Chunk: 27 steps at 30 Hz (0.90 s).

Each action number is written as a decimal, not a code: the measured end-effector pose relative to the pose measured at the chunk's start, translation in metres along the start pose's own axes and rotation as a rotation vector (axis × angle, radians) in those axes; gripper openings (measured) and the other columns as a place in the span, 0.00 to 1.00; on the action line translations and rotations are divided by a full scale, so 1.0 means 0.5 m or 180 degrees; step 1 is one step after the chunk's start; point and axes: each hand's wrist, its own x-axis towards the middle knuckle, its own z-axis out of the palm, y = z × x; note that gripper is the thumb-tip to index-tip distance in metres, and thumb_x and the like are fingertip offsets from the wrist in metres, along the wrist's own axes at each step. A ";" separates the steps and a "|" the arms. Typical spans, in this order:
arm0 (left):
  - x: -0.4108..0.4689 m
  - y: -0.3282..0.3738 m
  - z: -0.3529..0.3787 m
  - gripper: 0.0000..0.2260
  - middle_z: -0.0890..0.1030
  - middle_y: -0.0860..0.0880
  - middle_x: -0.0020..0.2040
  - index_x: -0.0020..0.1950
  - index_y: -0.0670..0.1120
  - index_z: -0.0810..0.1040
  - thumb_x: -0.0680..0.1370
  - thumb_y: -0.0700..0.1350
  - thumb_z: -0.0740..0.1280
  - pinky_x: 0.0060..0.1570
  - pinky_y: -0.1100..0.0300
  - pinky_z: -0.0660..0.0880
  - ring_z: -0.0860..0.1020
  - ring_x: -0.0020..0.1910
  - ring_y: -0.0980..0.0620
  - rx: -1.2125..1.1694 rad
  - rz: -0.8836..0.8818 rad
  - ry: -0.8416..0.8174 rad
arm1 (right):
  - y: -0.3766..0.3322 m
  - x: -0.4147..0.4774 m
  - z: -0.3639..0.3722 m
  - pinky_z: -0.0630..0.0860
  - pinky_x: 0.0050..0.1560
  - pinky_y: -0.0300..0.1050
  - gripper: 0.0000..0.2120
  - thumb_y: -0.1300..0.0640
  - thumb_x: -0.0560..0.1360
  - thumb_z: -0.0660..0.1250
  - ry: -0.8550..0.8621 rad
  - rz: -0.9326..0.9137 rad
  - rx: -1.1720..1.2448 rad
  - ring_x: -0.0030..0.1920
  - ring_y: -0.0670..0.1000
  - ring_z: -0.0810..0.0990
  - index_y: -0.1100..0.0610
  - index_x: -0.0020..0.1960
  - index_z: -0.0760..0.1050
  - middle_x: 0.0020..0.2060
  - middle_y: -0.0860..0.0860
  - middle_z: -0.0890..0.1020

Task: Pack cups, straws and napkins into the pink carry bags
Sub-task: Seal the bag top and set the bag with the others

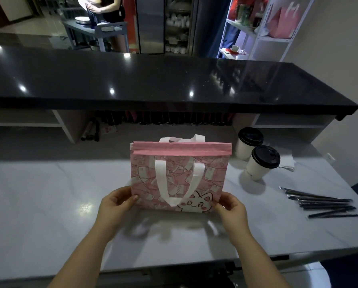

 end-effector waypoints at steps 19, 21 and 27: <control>-0.015 0.011 0.019 0.06 0.86 0.53 0.42 0.47 0.49 0.83 0.74 0.39 0.73 0.39 0.67 0.79 0.84 0.41 0.55 -0.0162 0.0149 0.1070 | -0.050 0.081 0.056 0.79 0.48 0.48 0.09 0.65 0.75 0.68 -0.0102 -0.0024 -0.0128 0.44 0.51 0.84 0.51 0.45 0.82 0.41 0.50 0.86; -0.022 0.014 0.020 0.05 0.86 0.52 0.43 0.48 0.50 0.83 0.74 0.42 0.73 0.39 0.65 0.80 0.84 0.42 0.54 -0.0258 0.0191 0.1217 | -0.062 0.093 0.072 0.79 0.49 0.51 0.10 0.65 0.76 0.67 -0.0227 -0.0026 -0.0022 0.44 0.54 0.84 0.51 0.45 0.82 0.42 0.51 0.86; -0.056 0.025 0.045 0.08 0.85 0.53 0.49 0.49 0.56 0.83 0.78 0.42 0.69 0.43 0.66 0.79 0.83 0.48 0.55 -0.0562 0.0258 0.1760 | -0.105 0.130 0.098 0.79 0.42 0.41 0.11 0.66 0.77 0.66 -0.0664 -0.0161 0.0040 0.45 0.51 0.83 0.51 0.47 0.81 0.43 0.50 0.85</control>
